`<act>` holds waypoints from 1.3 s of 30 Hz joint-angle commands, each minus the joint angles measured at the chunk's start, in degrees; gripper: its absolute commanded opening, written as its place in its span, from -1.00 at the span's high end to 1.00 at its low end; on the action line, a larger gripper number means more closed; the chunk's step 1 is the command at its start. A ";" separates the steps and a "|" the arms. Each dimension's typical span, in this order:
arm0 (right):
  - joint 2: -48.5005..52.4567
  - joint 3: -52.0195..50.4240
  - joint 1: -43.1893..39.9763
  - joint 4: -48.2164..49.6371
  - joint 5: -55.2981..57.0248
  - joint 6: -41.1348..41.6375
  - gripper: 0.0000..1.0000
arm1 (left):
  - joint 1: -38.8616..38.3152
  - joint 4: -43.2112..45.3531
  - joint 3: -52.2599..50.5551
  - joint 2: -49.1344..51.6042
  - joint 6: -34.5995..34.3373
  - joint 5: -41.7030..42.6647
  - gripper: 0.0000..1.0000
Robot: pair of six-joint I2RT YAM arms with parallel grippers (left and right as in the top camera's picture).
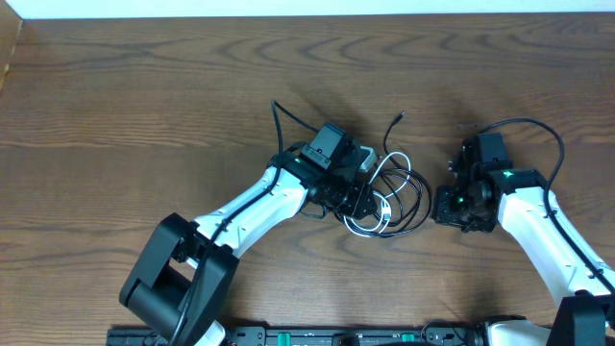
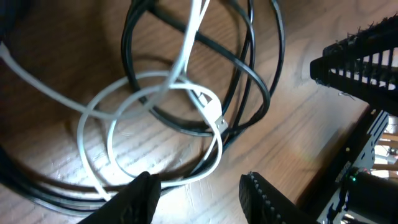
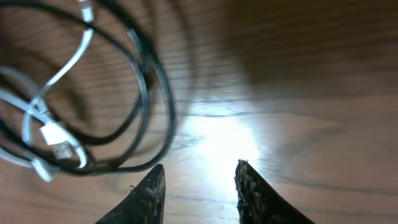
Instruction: Untangle cables
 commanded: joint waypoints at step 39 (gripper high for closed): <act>8.28 0.59 9.73 14.49 -23.08 -12.24 0.98 | 0.02 -6.47 -0.98 6.27 0.35 -16.48 0.03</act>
